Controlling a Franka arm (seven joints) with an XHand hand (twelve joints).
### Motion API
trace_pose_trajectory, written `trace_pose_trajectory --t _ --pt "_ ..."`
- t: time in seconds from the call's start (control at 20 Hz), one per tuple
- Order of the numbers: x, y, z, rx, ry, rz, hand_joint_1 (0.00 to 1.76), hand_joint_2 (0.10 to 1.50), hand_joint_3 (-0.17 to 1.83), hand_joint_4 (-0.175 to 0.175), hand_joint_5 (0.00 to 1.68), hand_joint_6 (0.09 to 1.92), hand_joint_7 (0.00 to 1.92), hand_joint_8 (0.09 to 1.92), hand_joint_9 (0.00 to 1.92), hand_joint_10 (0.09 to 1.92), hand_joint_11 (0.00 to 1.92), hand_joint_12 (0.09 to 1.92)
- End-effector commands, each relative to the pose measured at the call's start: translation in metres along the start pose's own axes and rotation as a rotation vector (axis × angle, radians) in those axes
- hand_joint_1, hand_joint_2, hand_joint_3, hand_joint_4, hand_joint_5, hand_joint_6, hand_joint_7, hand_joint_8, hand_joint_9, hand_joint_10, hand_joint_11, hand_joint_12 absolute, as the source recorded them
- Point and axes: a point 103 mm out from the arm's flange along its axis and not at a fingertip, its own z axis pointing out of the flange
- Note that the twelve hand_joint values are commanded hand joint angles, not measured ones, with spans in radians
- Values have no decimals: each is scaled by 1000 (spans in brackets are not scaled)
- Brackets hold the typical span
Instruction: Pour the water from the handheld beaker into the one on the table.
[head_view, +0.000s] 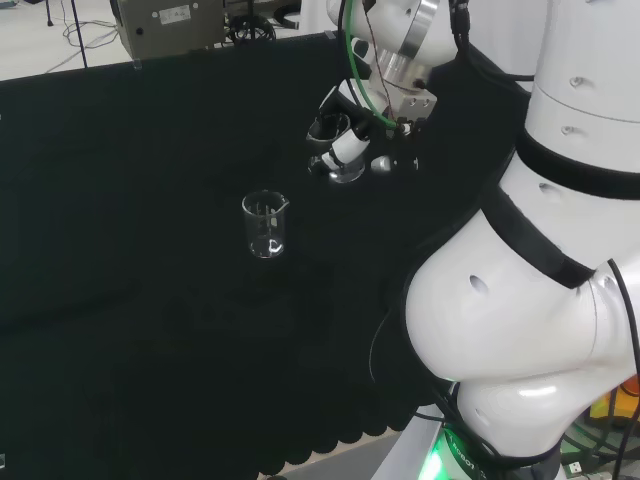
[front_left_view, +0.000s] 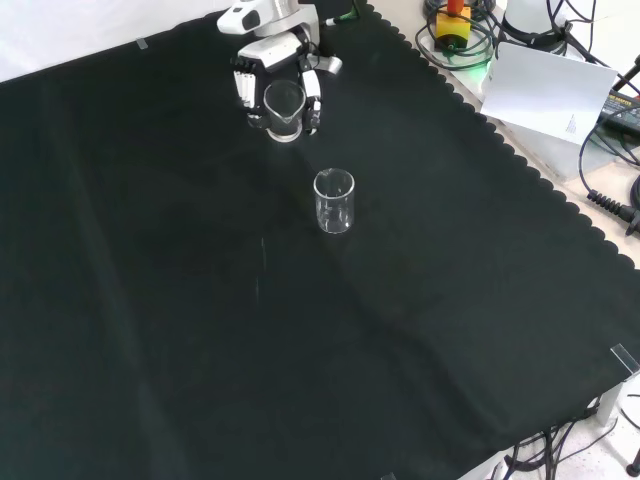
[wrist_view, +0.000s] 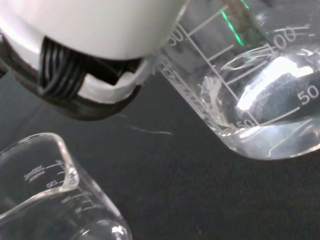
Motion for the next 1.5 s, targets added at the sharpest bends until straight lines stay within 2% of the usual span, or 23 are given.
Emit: trace_pose_trajectory --t 0.05,0.25,0.55,0.75,1.2,1.5 --pt "18 -19 -2 45 -30 1 1340 448 927 -140 1387 469 1516 502 1786 99 1417 657" --pt "29 -31 -3 92 -69 -13 1341 445 931 -141 1390 467 1521 496 1786 101 1420 657" --pt "51 -41 16 182 -162 5 1341 439 938 -144 1395 460 1527 488 1788 103 1425 657" --pt "62 -32 29 261 -246 18 1341 439 938 -143 1395 460 1528 486 1790 105 1430 659" --pt "67 -21 39 398 -425 22 1342 437 940 -145 1396 459 1530 484 1792 107 1439 662" --pt "78 -15 40 442 -529 11 1342 437 941 -147 1396 459 1531 483 1793 107 1441 662"
